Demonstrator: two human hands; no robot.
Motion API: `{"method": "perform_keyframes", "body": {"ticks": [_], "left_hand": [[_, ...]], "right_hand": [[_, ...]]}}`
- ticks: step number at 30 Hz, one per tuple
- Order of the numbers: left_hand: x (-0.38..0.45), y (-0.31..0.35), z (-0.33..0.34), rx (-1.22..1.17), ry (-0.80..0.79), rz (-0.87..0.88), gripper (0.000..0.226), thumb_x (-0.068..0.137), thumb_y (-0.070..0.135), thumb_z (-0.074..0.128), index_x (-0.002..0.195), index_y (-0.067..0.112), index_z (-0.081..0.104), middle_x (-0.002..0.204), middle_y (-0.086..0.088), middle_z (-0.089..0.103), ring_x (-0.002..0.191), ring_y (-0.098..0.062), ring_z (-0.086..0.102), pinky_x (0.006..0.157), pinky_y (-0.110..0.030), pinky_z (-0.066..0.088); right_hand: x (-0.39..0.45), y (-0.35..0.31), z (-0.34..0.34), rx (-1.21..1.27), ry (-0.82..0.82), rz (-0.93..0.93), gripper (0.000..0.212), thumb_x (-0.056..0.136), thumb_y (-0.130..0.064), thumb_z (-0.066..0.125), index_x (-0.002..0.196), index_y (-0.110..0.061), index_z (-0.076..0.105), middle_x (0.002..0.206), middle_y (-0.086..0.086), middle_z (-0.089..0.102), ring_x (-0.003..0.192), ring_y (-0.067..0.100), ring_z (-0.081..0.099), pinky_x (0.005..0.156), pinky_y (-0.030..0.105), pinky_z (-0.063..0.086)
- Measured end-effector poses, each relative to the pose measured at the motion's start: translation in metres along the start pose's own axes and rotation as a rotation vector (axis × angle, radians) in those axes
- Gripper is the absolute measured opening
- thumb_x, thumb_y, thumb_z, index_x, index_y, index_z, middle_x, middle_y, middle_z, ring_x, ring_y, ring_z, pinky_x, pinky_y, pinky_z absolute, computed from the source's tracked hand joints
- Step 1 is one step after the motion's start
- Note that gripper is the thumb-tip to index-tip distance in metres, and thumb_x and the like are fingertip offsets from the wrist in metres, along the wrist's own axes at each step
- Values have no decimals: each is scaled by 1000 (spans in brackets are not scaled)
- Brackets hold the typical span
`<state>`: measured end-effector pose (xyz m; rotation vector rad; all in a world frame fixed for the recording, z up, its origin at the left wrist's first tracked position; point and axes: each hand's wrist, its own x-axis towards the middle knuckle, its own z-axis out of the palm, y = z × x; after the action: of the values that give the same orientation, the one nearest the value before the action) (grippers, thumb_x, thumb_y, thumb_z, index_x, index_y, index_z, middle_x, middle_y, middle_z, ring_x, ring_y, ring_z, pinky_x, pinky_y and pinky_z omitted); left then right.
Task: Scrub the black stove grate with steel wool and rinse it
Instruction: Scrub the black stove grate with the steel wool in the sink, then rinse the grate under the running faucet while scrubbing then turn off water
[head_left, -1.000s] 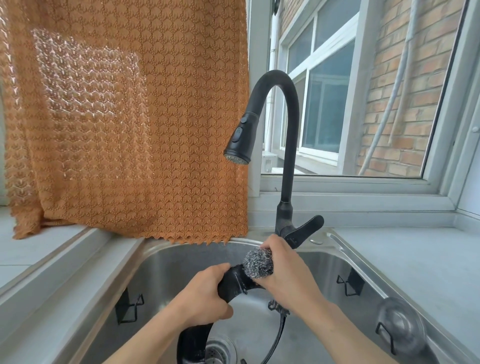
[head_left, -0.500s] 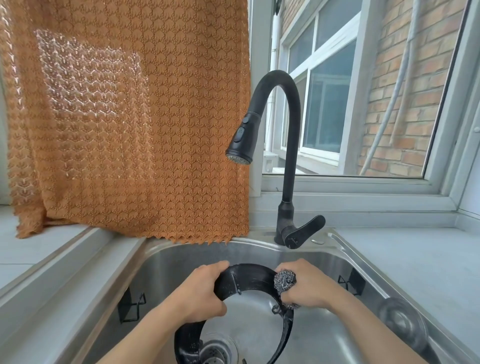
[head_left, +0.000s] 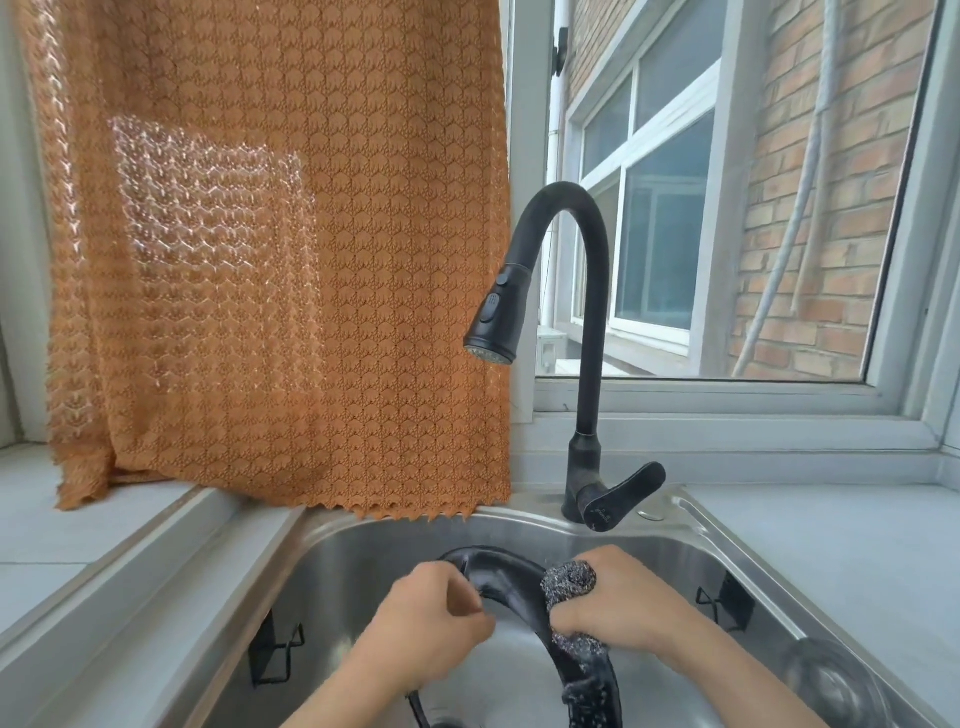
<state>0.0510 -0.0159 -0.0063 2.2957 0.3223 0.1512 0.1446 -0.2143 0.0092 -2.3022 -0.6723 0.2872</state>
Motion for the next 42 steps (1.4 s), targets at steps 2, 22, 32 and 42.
{"method": "perform_keyframes", "body": {"ticks": [2,22,32,42], "left_hand": [[-6,9,8,-236,-245,-88,31,81,35,81,103,15,70,96,-4,75,86,-14,76,83,-33,63],[21,-19,6,-574,-110,-262,56,66,-5,63,121,3,52,100,-23,62,55,-28,56,58,-36,47],[26,-18,-1,-845,-85,-322,25,77,-20,38,85,0,51,72,-10,40,53,-22,36,56,-36,51],[31,-24,17,-838,-135,-373,30,75,-20,34,87,-1,53,68,-15,50,47,-22,40,53,-34,49]], "right_hand": [[-3,-10,4,32,14,-15,19,63,-23,67,58,-20,49,56,-9,46,54,12,41,58,26,32],[-2,-1,-25,476,517,106,5,77,-15,71,78,-10,69,61,-4,66,53,12,59,58,25,44],[21,32,-41,1084,538,80,24,84,-2,74,105,-8,66,101,17,72,81,24,64,62,34,54],[24,36,-45,1301,543,109,23,80,3,70,98,-11,62,83,8,66,68,19,56,50,29,44]]}}
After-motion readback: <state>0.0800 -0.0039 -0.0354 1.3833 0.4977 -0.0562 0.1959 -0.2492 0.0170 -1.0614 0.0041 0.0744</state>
